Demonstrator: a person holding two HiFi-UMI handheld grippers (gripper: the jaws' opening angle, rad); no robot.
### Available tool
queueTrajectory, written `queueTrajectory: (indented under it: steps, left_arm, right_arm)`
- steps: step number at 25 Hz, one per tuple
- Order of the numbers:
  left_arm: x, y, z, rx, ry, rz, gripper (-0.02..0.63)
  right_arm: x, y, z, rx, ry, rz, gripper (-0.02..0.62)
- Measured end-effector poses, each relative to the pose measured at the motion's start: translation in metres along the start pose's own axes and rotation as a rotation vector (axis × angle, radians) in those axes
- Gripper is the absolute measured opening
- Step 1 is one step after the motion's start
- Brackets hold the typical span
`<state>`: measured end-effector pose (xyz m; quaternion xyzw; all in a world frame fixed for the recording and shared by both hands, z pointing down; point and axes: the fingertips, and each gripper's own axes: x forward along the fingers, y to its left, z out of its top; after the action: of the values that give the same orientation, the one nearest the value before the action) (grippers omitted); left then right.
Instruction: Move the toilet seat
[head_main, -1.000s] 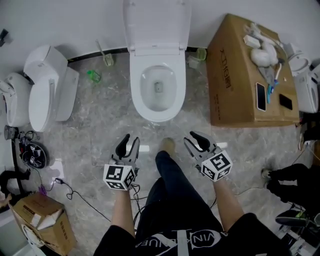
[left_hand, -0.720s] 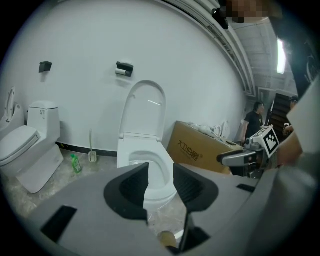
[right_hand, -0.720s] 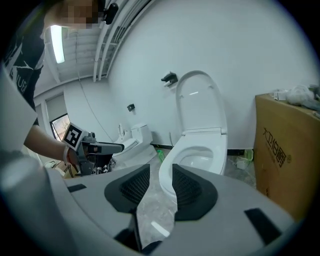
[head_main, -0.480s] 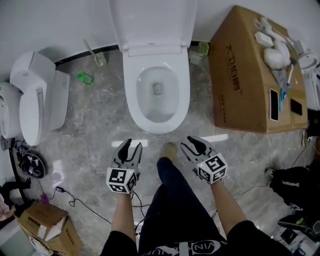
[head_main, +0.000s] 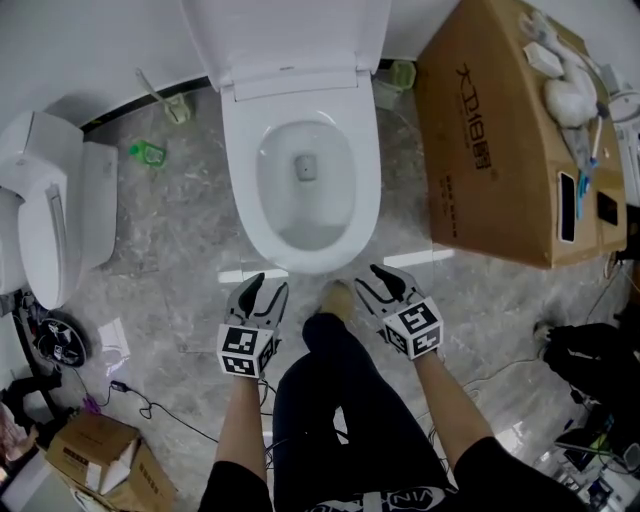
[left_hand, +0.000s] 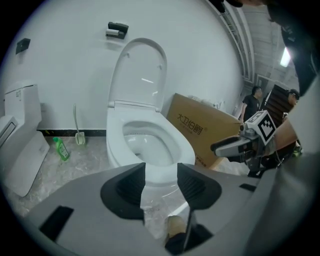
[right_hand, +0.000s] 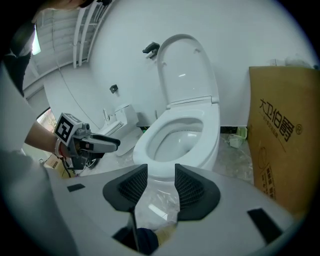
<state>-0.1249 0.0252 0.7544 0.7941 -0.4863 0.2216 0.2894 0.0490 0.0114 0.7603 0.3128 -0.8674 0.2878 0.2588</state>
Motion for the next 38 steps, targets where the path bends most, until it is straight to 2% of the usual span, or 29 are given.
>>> queueTrajectory:
  steps: [6, 10, 14, 20, 24, 31, 38]
  left_arm:
    - [0.023, 0.022, -0.027, 0.044, 0.062, 0.015, 0.212]
    - [0.037, 0.039, -0.042, 0.106, 0.114, 0.016, 0.221]
    - [0.054, 0.049, -0.054, 0.173, 0.169, -0.017, 0.23]
    - [0.062, 0.05, -0.053, 0.245, 0.194, -0.086, 0.238]
    - [0.063, 0.05, -0.053, 0.241, 0.215, -0.147, 0.241]
    - [0.056, 0.047, -0.044, 0.215, 0.183, -0.152, 0.239]
    - [0.034, 0.04, -0.017, 0.18, 0.164, -0.176, 0.239]
  right_arm:
    - [0.023, -0.017, -0.023, -0.028, 0.042, -0.034, 0.181]
    - [0.037, -0.027, -0.035, -0.073, 0.075, -0.042, 0.184]
    - [0.05, -0.035, -0.045, -0.096, 0.096, -0.056, 0.183]
    - [0.061, -0.035, -0.046, -0.12, 0.088, -0.049, 0.178]
    - [0.063, -0.032, -0.043, -0.117, 0.076, -0.044, 0.178]
    - [0.052, -0.028, -0.031, -0.054, 0.008, -0.045, 0.155]
    - [0.03, -0.016, -0.003, -0.036, -0.022, -0.053, 0.149]
